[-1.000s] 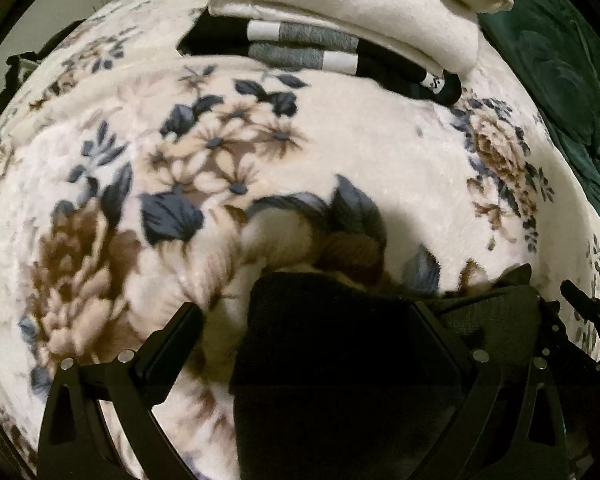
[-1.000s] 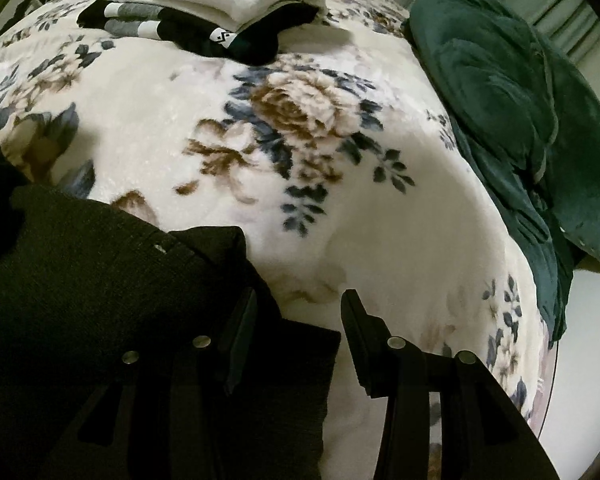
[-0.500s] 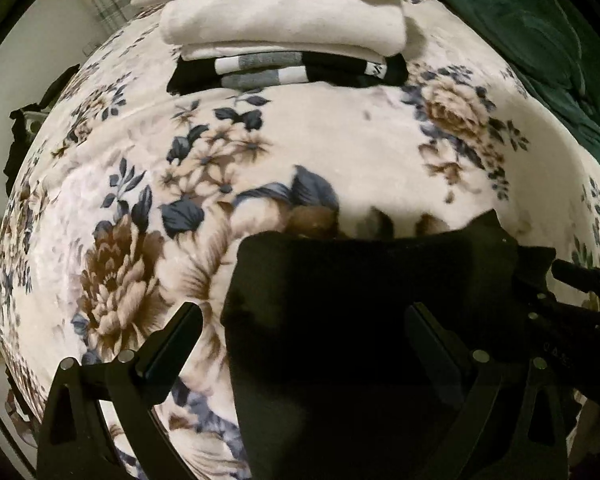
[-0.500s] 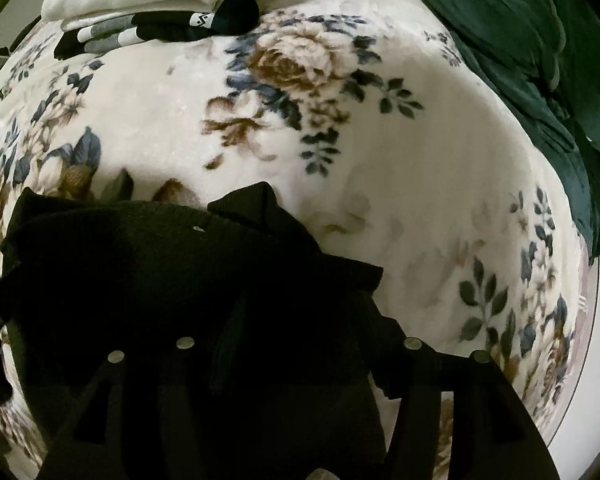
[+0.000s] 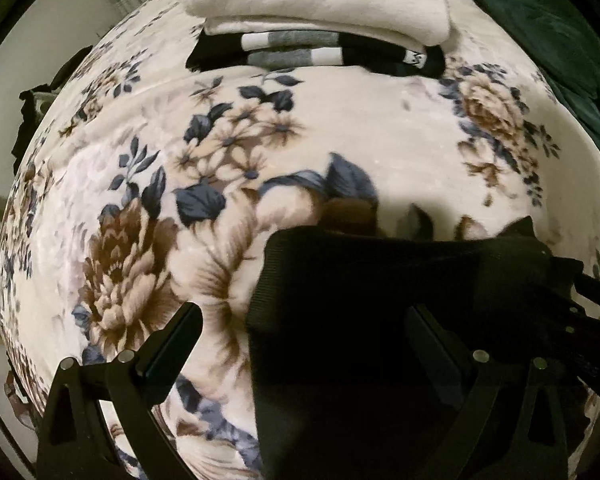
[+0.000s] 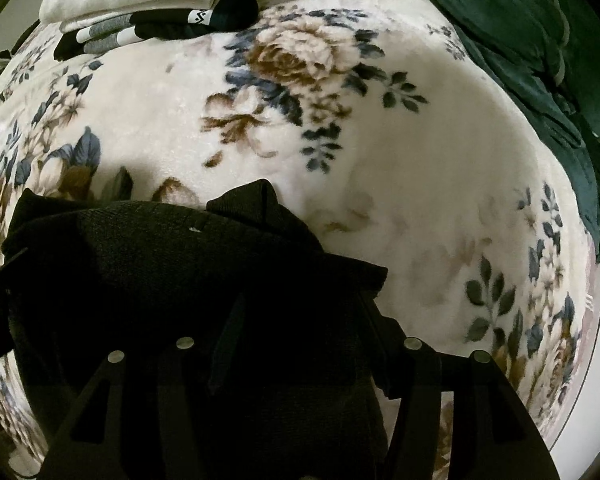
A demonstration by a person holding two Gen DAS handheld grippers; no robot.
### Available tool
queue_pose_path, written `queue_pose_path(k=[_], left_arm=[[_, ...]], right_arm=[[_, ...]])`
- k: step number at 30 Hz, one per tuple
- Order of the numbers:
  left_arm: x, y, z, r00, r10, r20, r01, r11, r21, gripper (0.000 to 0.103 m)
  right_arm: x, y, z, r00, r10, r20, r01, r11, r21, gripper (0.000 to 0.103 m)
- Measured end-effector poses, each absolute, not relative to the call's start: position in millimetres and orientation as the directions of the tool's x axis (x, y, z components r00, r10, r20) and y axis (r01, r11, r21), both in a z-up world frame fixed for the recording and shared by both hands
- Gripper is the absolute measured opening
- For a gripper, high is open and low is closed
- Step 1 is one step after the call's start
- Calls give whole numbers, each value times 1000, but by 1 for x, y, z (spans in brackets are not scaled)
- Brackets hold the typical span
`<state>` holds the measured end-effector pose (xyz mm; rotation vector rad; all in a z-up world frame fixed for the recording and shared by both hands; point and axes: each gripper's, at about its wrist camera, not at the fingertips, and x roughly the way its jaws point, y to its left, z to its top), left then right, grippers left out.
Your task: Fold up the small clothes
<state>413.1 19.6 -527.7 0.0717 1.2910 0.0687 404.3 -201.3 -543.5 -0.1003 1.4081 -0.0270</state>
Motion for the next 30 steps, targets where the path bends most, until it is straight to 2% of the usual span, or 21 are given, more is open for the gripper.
queue_pose_path(k=[1,2,3,6,7,8,10,13,14,15,17,18,19,22,23,24,25,28,30], left_arm=[[414,22,-529,271,92,-958,-15,996,91,103],[415,24,-530,266,91,-960,-21,996,89,103],[417,28,-530,262,88,-961,-28,996,83,103],[422,42,-531,254,67,-965,-55,997,54,95],[423,46,-531,253,58,-966,-59,997,45,87],[425,53,-532,244,25,-969,-66,998,9,72],[427,64,-534,228,-43,-973,-80,995,-62,51],[424,77,-531,234,-106,-967,-115,984,-135,50],[422,79,-528,239,-127,-963,-114,981,-157,50],[419,83,-525,247,-160,-956,-114,975,-193,50],[415,92,-524,248,-204,-947,-135,961,-242,54],[411,99,-527,241,-240,-940,-155,947,-281,58],[409,101,-528,237,-251,-938,-168,941,-294,67],[397,114,-540,213,-287,-934,-240,911,-335,69],[394,118,-546,198,-305,-932,-269,897,-351,69],[391,122,-550,195,-323,-926,-288,884,-369,69],[387,124,-551,201,-335,-920,-299,874,-384,69],[378,128,-552,219,-346,-912,-306,863,-401,69],[373,127,-553,226,-353,-908,-297,863,-409,69]], right_arm=[[405,-205,-544,161,-52,-986,-27,998,-57,53],[406,-210,-542,174,-11,-985,-5,1000,-12,21],[408,-216,-543,177,-6,-984,20,1000,-2,0],[420,-238,-543,193,18,-981,106,994,39,0],[425,-245,-542,204,16,-979,130,991,43,0],[435,-256,-543,202,17,-979,156,987,49,0],[448,-269,-546,174,70,-982,184,978,102,0],[460,-289,-544,132,249,-960,207,940,272,2],[459,-293,-542,131,280,-951,210,930,303,14],[458,-299,-540,135,327,-936,216,912,349,41],[452,-307,-537,150,364,-919,235,890,390,65],[449,-309,-539,145,369,-918,236,888,394,65],[449,-308,-543,126,368,-921,234,891,388,65],[448,-303,-572,37,399,-916,249,884,395,65],[449,-299,-585,-4,412,-911,257,881,397,60],[449,-296,-590,2,414,-910,263,878,400,24],[449,-293,-592,16,420,-908,263,874,409,8],[452,-274,-570,104,289,-952,209,929,304,7],[456,-272,-564,118,246,-962,231,935,268,7]])
